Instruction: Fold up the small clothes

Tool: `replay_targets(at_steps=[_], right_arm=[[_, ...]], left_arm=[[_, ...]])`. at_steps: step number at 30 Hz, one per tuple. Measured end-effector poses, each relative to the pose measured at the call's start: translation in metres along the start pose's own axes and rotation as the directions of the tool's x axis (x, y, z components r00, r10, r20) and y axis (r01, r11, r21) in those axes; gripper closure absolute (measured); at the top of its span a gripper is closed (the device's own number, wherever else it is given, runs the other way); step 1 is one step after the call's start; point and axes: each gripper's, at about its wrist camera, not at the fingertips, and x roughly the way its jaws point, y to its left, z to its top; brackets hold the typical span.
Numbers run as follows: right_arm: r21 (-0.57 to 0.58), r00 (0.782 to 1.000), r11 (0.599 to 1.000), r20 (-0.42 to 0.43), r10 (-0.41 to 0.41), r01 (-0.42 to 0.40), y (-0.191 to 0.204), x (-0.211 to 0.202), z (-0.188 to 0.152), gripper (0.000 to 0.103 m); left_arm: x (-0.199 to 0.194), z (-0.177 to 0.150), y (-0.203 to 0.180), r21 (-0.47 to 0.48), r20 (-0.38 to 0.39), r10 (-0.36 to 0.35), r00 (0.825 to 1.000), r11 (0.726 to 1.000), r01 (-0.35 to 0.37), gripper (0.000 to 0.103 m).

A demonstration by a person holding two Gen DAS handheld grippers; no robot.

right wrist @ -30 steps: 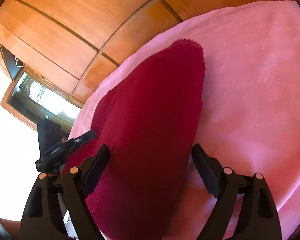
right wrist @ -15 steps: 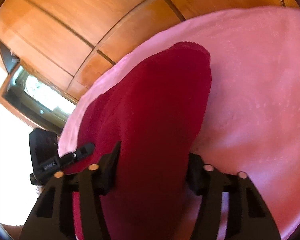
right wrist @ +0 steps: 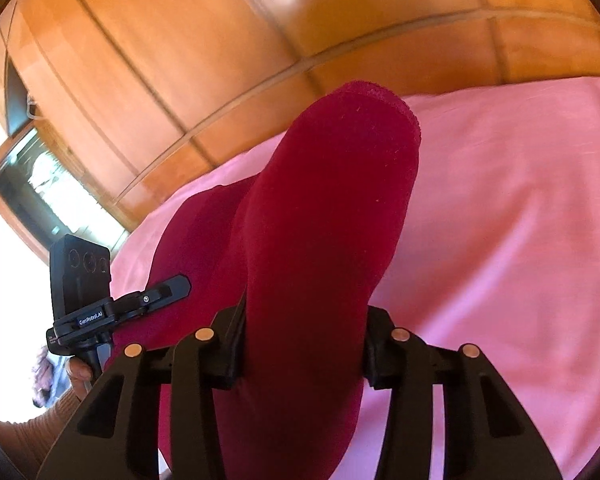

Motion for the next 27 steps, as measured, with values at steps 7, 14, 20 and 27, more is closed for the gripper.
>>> replay_targets(at_steps=[7,14,20,27], right_arm=[[0.083,0.982,0.985,0.105,-0.157,0.148,-0.074,-0.065,0.014,0.060],[0.238,0.948,0.929,0.076,-0.308,0.282,-0.149,-0.070,0.008,0.054],[0.294,0.927,0.894,0.058,-0.370,0.338,-0.173,-0.061,-0.017,0.029],[0.196,0.879,0.883,0.140,-0.456,0.426,-0.135,-0.095,-0.012,0.048]], left_arm=[[0.101,0.031,-0.079,0.134,-0.103,-0.066,0.992,0.988,0.080,0.077],[0.200,0.037,-0.121,0.307,-0.220,0.080,0.972,0.952,-0.009,0.077],[0.229,0.013,-0.123,0.445,-0.207,0.242,0.948,0.886,-0.129,0.066],[0.182,0.013,-0.140,0.464,-0.079,0.283,0.956,0.859,-0.216,0.065]])
